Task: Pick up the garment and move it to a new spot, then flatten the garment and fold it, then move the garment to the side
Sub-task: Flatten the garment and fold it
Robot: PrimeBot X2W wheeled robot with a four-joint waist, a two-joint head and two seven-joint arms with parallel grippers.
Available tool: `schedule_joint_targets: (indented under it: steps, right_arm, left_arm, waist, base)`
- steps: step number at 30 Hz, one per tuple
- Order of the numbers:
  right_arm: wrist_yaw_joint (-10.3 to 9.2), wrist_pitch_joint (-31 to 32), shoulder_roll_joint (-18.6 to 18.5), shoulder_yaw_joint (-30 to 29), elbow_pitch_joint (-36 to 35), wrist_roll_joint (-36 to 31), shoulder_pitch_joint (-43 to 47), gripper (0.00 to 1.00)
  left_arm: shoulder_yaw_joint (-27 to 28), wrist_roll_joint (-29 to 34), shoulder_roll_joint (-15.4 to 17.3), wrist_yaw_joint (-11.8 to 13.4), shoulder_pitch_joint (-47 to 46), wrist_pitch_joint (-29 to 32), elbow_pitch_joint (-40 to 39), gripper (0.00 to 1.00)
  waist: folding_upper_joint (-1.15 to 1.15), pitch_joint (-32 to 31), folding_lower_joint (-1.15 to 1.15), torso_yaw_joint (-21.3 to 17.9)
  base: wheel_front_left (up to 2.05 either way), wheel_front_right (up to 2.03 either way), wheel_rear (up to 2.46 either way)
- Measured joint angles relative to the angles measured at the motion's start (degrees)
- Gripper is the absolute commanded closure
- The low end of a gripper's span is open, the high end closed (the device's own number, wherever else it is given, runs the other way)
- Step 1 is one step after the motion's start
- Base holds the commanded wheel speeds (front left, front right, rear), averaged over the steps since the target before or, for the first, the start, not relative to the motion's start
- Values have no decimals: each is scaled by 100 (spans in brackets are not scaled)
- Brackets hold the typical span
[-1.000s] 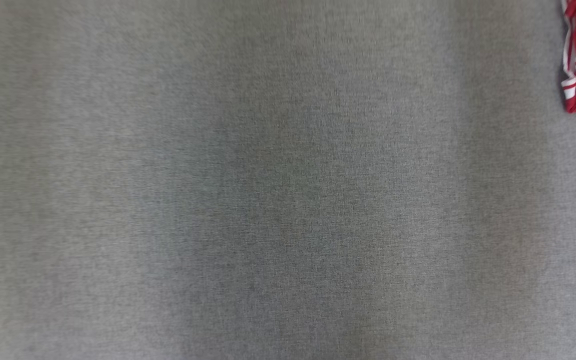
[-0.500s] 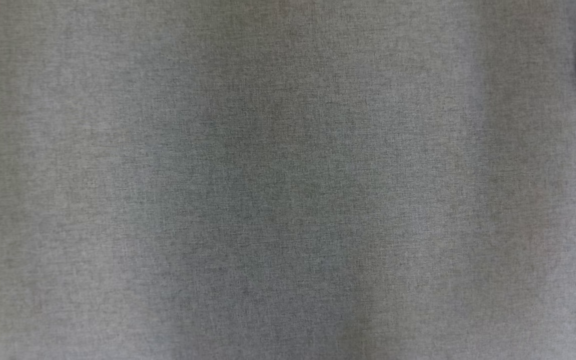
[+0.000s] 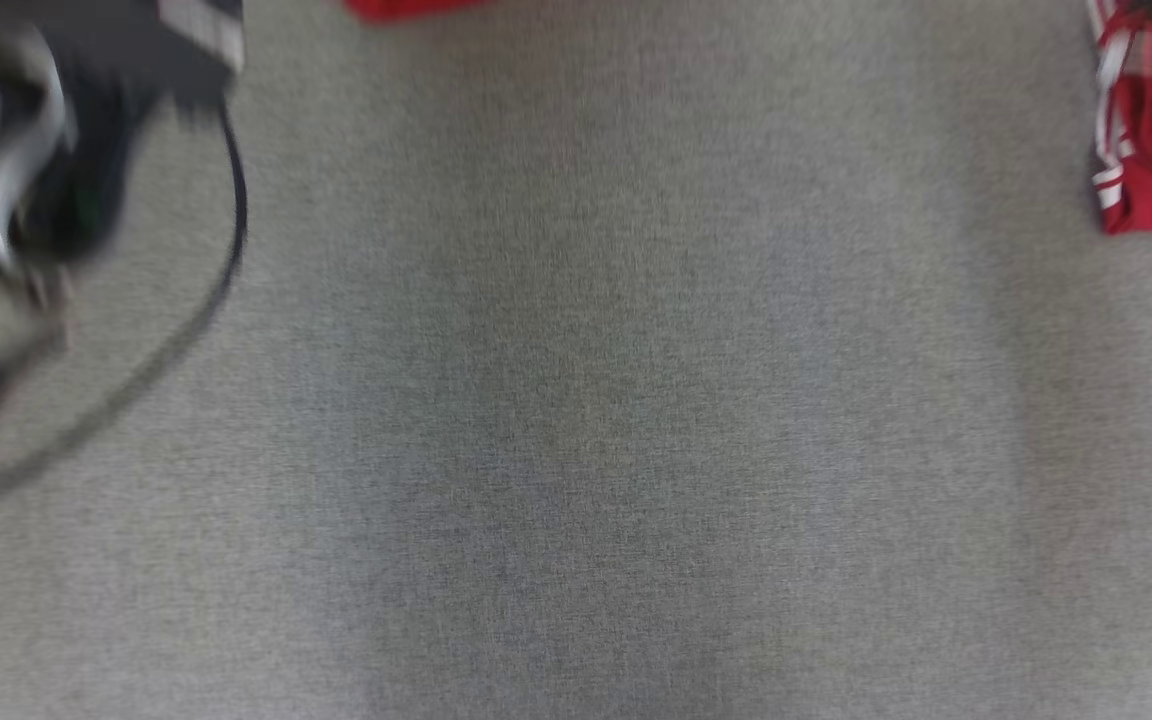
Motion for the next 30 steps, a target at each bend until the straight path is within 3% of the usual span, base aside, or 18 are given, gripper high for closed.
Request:
schedule_joint_targets:
  steps: [6, 14, 20, 30]
  right_arm:
    - [0, 102, -162, -356, -923, 162, 1746, 100]
    - [0, 401, -73, -667, -2017, 245, 3996, 100]
    - [0, 569, -197, -666, -2409, 96, 5210, 100]
    - [0, 801, -447, -159, -2566, 53, 6737, 100]
  left_arm:
    - [263, -97, 235, 444, 1570, -164, -1061, 100]
    - [751, 689, 12, 735, 3901, -183, -1912, 100]
    - [1087, 1103, -229, 415, 5397, -189, -1814, 100]
    - [1421, 2061, -637, -63, 6857, -189, -1120, 100]
  waist:
    - [0, -370, -1, 30]
    - [-1, -841, -1, 171]
    - [-1, -1187, -1, 259]
    - [-1, -1682, 0, 326]
  base:
    - [0, 0, 0]
    - [0, 0, 0]
    - [0, 0, 0]
    - [0, 0, 0]
